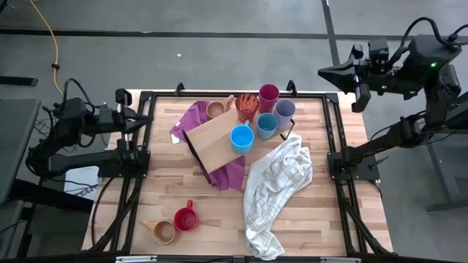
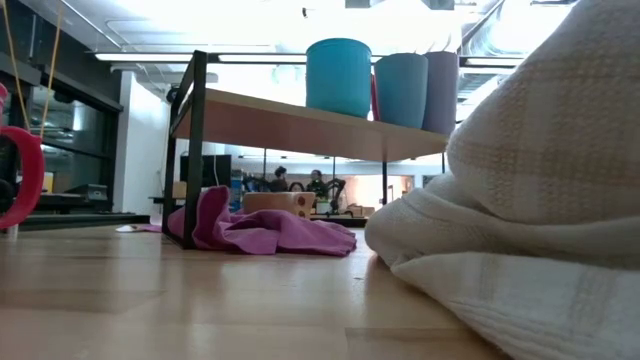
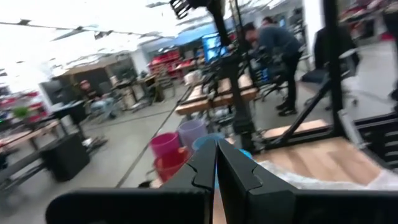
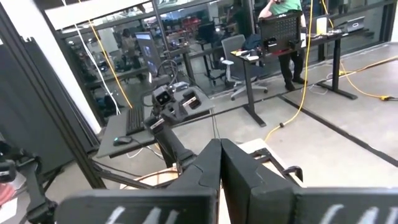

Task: Stack small to large cups/mugs on shelf
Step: Put the red mug on the shelf

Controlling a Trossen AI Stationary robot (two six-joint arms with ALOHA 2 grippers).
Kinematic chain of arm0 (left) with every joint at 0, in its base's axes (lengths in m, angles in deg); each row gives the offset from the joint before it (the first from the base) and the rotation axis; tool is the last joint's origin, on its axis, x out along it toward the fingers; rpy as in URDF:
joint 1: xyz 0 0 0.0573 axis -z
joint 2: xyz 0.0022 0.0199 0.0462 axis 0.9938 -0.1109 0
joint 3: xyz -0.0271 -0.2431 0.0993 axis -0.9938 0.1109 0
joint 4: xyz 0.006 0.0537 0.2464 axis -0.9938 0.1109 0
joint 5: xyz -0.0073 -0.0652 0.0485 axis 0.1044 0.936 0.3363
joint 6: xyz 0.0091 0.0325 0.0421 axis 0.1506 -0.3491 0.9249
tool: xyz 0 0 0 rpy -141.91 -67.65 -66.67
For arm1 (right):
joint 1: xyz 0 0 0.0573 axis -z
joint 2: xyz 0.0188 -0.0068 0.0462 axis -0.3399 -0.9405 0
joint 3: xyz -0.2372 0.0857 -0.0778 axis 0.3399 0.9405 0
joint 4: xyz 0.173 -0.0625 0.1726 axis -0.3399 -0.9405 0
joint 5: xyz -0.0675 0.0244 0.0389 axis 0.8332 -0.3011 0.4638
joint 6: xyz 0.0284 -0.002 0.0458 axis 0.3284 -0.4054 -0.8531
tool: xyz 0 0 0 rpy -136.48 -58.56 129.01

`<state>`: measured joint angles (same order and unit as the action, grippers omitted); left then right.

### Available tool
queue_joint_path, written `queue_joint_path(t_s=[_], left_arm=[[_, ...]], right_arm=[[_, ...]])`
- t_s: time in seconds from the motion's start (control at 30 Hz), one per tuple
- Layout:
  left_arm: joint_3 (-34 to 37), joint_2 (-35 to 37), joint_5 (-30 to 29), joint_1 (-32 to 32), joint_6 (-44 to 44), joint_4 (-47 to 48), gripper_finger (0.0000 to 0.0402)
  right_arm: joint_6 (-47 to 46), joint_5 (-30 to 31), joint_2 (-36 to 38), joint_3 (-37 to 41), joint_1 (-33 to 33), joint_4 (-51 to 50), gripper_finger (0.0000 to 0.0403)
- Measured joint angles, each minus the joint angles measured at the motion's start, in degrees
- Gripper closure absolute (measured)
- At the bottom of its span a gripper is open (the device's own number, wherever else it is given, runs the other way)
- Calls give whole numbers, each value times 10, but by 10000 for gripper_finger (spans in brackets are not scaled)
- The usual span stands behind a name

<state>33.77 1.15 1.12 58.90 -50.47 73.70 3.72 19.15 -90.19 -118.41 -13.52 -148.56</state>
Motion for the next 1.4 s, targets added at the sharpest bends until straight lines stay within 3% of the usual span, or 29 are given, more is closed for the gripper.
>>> queue_joint_path(t_s=[0.3, 0.53, 0.8, 1.0, 1.23, 1.3, 1.4], left_arm=[[0, 1, 52, 0, -30, -20, 396], [0, 0, -116, 0, 6, -7, 396], [-7, -55, -127, 0, 67, 21, 396], [-79, -144, -17, 0, 95, 42, 396], [-128, -194, 263, 9, 52, 52, 396], [-119, -195, 277, 37, 30, 64, 396], [-98, -191, 225, 111, 12, 71, 396]], right_arm=[[0, 0, 5, 0, 0, 0, 403], [6, 0, 5, 0, 0, 0, 403], [10, 0, 5, 0, 0, -2, 403], [21, 0, 5, 0, 0, -3, 403], [21, 0, 8, 0, 0, -14, 403], [21, 0, 8, 0, 0, -15, 403], [21, 0, 10, 0, 0, -15, 403]])
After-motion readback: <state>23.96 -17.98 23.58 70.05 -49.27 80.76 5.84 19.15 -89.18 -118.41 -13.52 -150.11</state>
